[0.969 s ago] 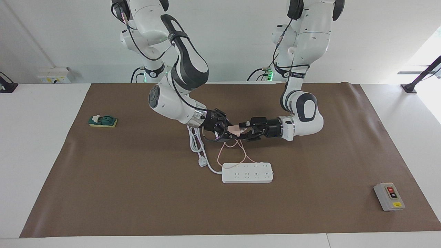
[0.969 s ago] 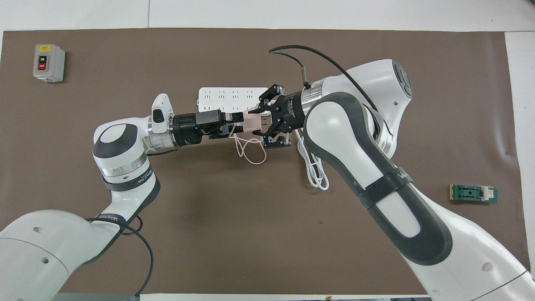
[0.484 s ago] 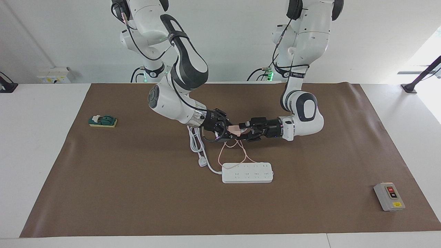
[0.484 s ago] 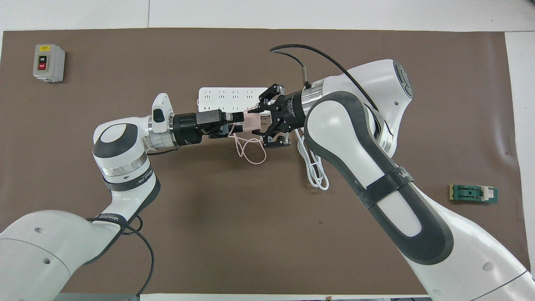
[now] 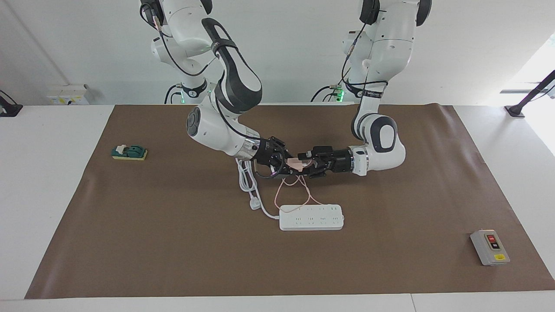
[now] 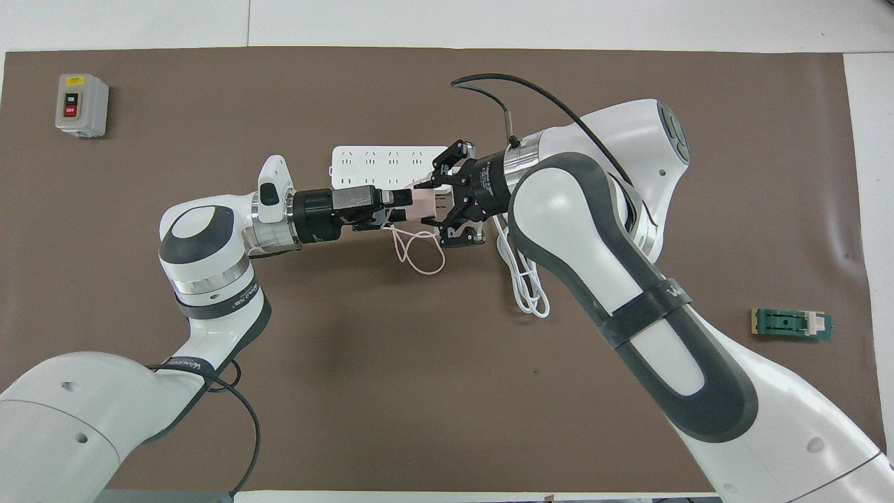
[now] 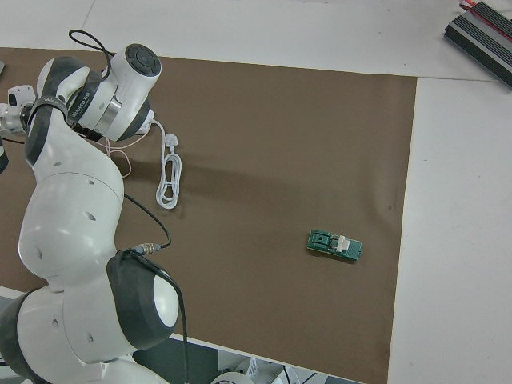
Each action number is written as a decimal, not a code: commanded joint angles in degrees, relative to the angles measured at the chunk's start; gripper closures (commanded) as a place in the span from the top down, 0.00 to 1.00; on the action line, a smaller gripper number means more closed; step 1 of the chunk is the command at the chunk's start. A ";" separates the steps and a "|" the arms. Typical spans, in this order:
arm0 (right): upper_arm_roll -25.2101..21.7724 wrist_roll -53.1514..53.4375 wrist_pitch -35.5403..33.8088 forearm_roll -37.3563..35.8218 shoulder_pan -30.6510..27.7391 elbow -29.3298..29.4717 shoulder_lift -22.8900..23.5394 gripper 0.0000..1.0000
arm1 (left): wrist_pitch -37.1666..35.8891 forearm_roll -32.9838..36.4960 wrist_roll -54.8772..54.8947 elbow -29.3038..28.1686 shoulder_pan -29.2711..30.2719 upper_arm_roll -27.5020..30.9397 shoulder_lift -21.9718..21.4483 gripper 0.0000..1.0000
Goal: Plug charger into power strip
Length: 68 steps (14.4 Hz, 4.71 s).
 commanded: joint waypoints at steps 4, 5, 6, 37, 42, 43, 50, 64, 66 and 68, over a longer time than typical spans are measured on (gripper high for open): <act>0.32 0.40 0.37 1.32 -0.47 1.10 0.73 0.00 | 0.44 0.36 3.17 0.42 -1.37 1.48 0.68 0.31; 0.32 0.40 0.37 1.32 -0.47 1.10 0.73 0.00 | 0.35 0.36 3.44 0.51 -1.37 1.48 1.12 0.15; 0.32 0.40 0.37 1.32 -0.47 1.10 0.73 0.00 | 0.26 0.36 3.70 0.51 -1.37 1.48 1.12 0.00; -0.39 -59.40 -27.13 -44.98 -24.46 0.84 -14.82 1.00 | -27.78 75.83 -28.91 45.31 18.32 18.78 -1.52 0.00; -0.39 -78.59 -29.86 -52.29 -24.55 0.49 -20.53 1.00 | -29.36 86.04 -29.17 47.18 14.02 18.62 -2.30 0.00; -0.39 -80.79 -30.21 -53.43 -24.46 0.48 -21.59 1.00 | -29.53 87.01 -28.73 47.26 13.49 18.88 -2.39 0.00; -0.30 -88.19 -36.52 -56.78 -24.81 0.49 -26.69 1.00 | -25.77 90.71 -35.90 47.53 8.58 18.88 -2.22 0.00; -0.21 -88.02 -38.91 -55.81 -26.84 3.03 -25.47 1.00 | -17.95 90.62 -102.75 47.44 -6.53 17.74 3.13 0.00; -0.21 -88.02 -39.00 -55.90 -26.84 3.03 -25.55 1.00 | -13.65 90.54 -111.40 47.44 -8.65 17.74 5.42 0.00; -0.30 -87.23 -39.00 -55.90 -26.75 2.86 -25.64 1.00 | -8.82 88.71 -120.27 47.27 -10.76 17.74 8.31 0.00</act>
